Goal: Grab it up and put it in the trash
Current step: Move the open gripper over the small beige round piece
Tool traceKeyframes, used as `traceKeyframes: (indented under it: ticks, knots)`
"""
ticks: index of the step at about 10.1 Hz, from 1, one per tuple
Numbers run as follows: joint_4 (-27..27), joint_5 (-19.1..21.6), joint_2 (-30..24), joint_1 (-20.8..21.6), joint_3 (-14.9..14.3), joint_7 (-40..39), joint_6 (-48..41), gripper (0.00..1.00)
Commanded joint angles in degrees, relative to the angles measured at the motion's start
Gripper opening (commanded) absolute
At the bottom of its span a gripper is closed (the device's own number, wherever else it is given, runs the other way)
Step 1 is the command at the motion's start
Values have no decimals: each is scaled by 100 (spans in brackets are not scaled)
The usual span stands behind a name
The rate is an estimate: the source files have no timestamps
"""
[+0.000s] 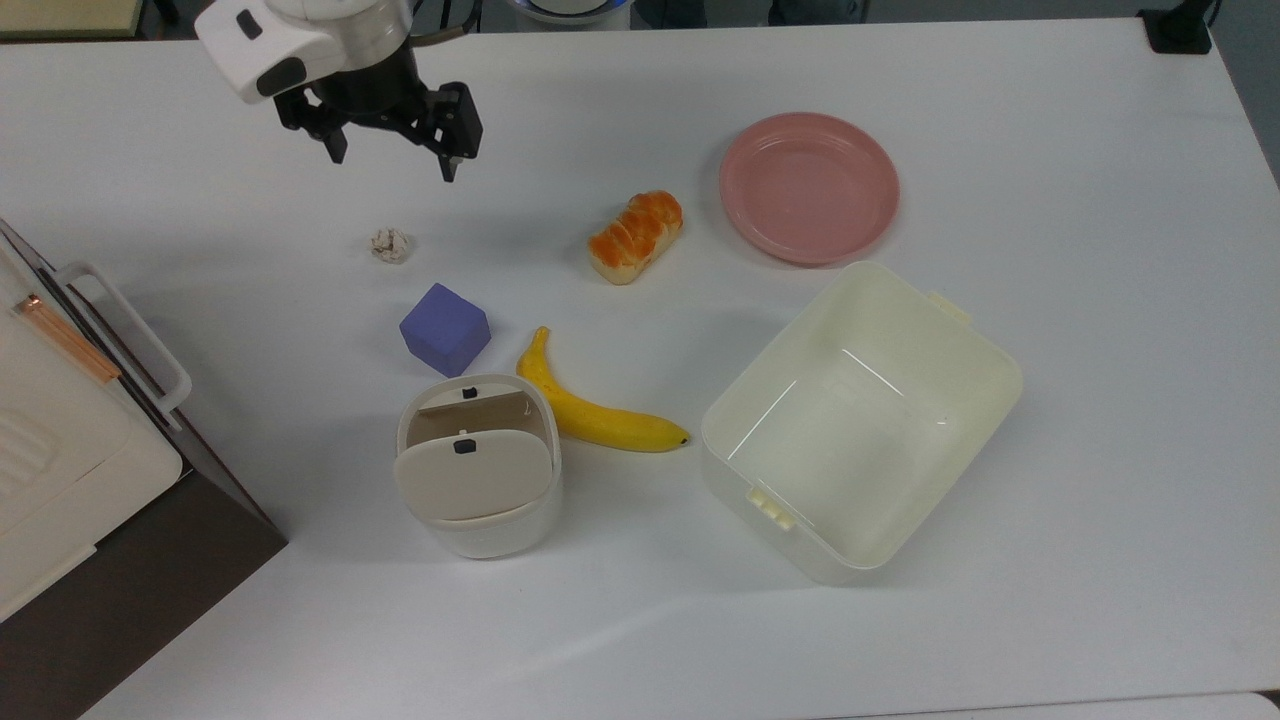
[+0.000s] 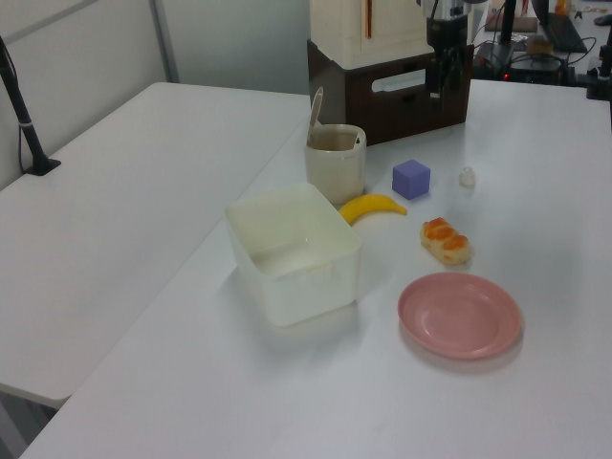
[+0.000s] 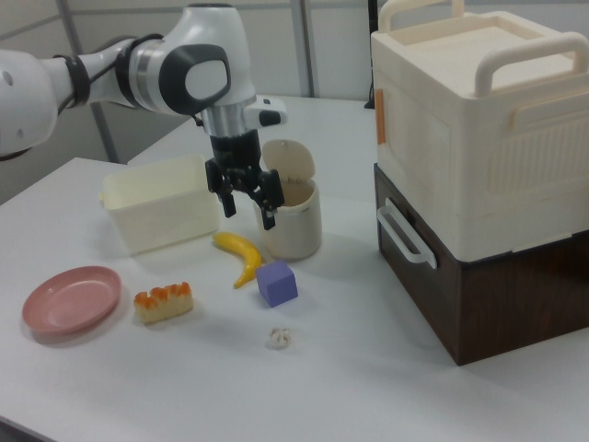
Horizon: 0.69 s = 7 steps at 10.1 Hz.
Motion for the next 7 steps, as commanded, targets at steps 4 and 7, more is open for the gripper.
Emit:
traceKeyframes:
  ticks: [4, 7]
  knots:
    - [-1459, -255, -189, 134, -436, -234, 1623, 100]
    - [-2180, -291, -207, 668, -1165, -735, 2308, 100]
